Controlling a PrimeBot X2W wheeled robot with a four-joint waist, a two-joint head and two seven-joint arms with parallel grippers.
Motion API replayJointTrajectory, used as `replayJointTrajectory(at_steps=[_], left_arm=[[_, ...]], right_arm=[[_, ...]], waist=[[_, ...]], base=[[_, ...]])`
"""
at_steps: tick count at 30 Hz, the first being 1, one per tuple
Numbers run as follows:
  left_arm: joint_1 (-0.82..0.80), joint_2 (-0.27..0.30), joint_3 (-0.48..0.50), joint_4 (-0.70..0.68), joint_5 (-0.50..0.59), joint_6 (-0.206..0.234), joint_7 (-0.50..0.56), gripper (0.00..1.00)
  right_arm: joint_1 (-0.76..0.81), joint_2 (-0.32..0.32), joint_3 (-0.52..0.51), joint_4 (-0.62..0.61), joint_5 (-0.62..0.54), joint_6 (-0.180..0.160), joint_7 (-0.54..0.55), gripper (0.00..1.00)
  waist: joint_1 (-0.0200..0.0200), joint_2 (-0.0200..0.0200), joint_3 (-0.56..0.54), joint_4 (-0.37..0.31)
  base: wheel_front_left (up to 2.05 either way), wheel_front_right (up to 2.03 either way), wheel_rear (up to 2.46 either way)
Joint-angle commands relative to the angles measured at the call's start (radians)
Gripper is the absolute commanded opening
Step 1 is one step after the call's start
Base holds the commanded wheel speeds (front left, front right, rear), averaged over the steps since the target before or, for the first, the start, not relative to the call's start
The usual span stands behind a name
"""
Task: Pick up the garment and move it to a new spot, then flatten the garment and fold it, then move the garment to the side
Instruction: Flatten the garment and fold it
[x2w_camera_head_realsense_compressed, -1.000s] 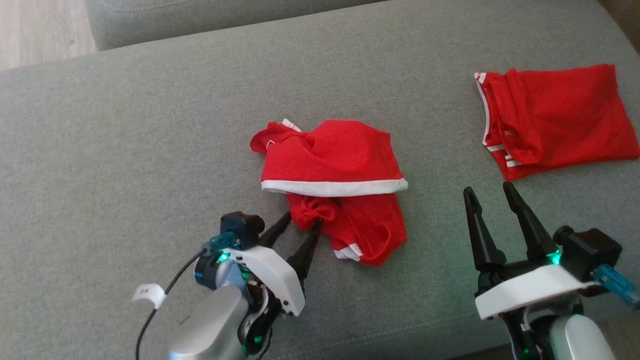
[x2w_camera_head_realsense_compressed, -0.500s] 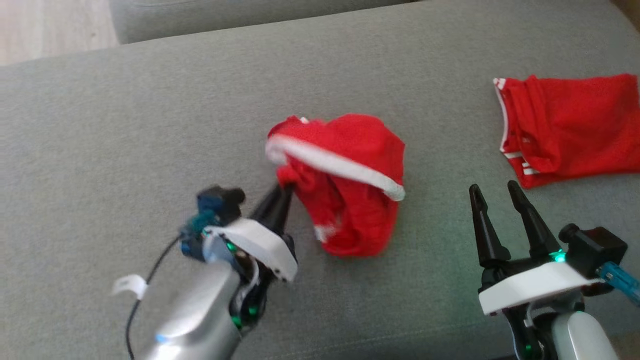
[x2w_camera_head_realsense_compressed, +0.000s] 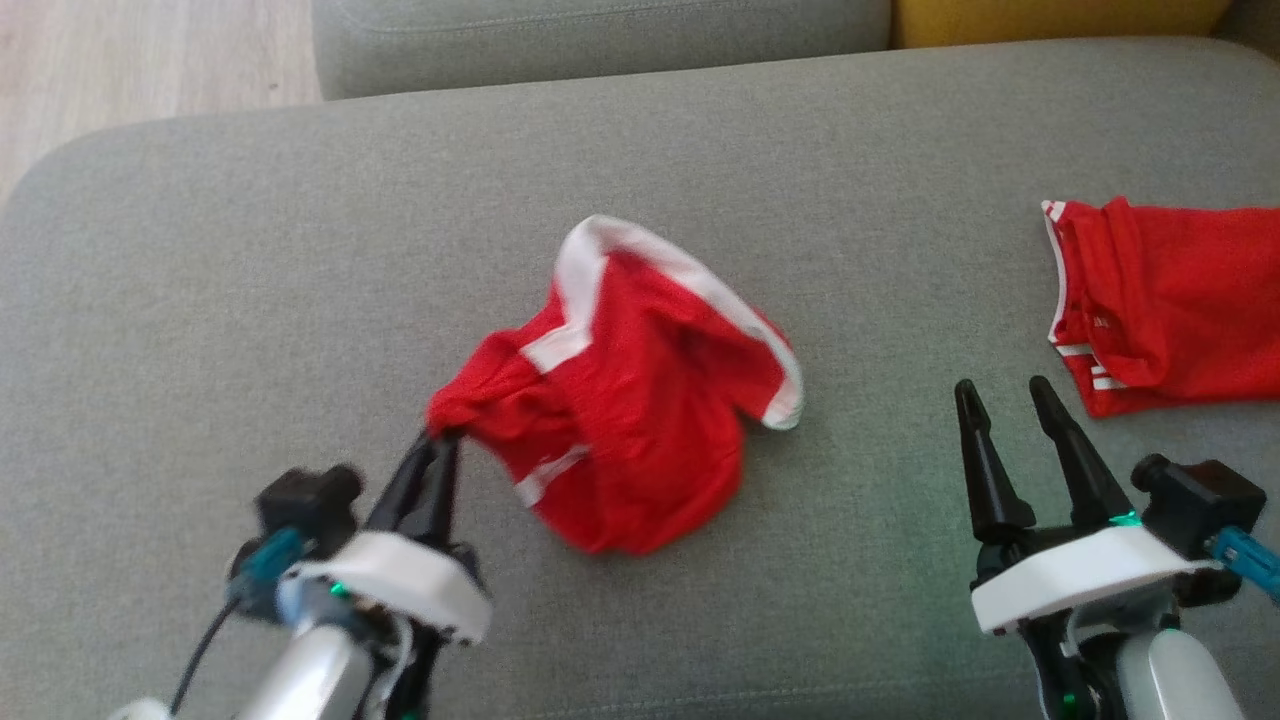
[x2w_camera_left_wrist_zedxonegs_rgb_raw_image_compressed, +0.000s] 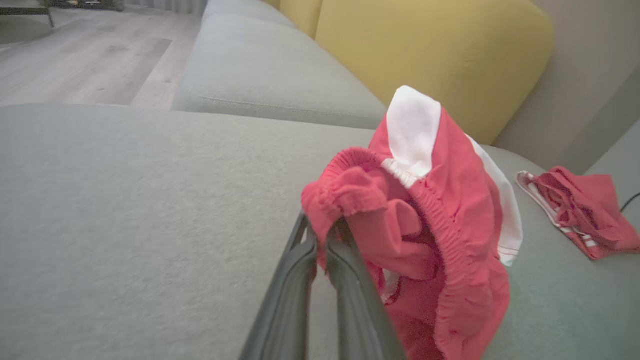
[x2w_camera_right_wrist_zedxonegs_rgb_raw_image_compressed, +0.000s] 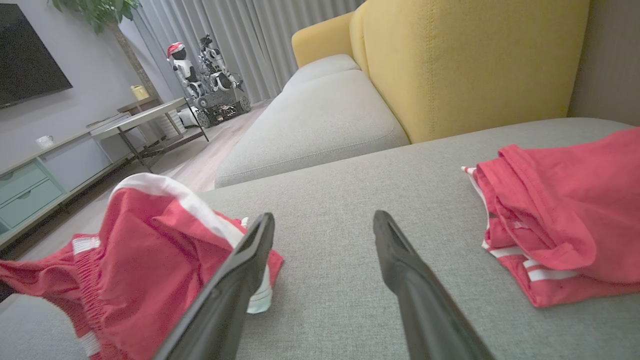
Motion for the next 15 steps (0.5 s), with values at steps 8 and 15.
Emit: replayJointTrajectory(at_steps=[8, 15], left_arm=[[0.094, 0.088, 0.123, -0.047, -0.08, 0.049, 0.039, 0.42], [0.103, 0.065, 0.137, 0.021, -0.111, 0.031, 0.011, 1.0]], right_arm=[[-0.004, -0.004, -0.011, -0.028, 0.006, -0.001, 0.02, 1.0], [-0.002, -0.004, -0.017, -0.035, -0.016, -0.001, 0.035, 1.0]], waist=[[0.0, 0.0, -0.016, 0.018], [0.0, 0.0, -0.032, 0.015]], base=[[0.0, 0.0, 0.0], [0.0, 0.0, 0.0]])
